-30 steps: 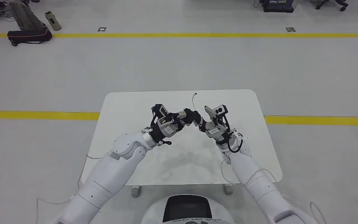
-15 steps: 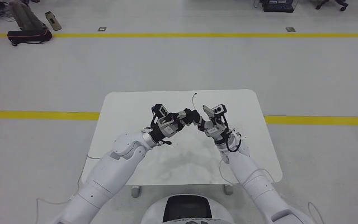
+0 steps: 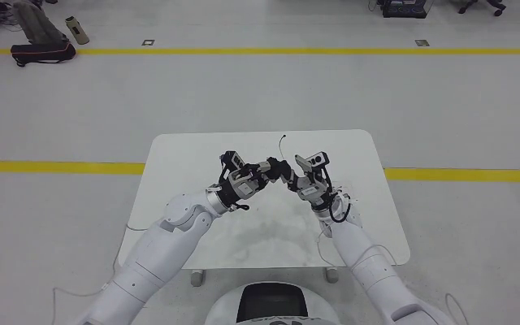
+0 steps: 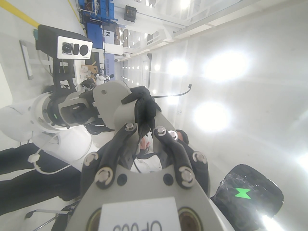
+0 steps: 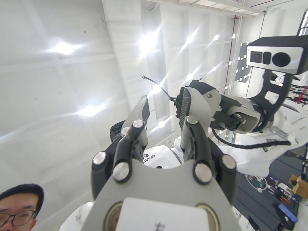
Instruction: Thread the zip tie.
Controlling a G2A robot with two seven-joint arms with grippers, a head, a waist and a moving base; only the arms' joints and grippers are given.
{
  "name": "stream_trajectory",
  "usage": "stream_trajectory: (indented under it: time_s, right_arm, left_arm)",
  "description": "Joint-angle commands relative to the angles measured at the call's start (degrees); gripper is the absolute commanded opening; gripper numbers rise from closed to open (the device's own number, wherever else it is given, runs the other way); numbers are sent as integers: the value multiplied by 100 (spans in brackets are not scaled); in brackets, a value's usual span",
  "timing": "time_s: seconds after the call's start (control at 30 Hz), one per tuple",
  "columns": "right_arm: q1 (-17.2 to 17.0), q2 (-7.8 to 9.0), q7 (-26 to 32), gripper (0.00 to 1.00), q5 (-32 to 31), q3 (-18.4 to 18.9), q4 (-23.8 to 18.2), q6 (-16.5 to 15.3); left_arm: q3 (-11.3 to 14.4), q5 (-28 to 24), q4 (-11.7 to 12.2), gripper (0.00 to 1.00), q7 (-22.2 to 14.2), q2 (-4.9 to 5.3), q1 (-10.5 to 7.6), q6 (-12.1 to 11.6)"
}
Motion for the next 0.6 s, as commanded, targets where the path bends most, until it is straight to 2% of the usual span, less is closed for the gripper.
stream_trajectory:
  time_s: [0.0, 0.57]
  right_arm:
    - [-1, -10, 18, 27, -6, 13, 13, 0]
    - [123, -72, 72, 17, -16, 33, 249, 64]
  left_arm:
    - [0, 0, 0, 0, 0, 0, 0, 0]
    - [0, 0, 0, 0, 0, 0, 0, 0]
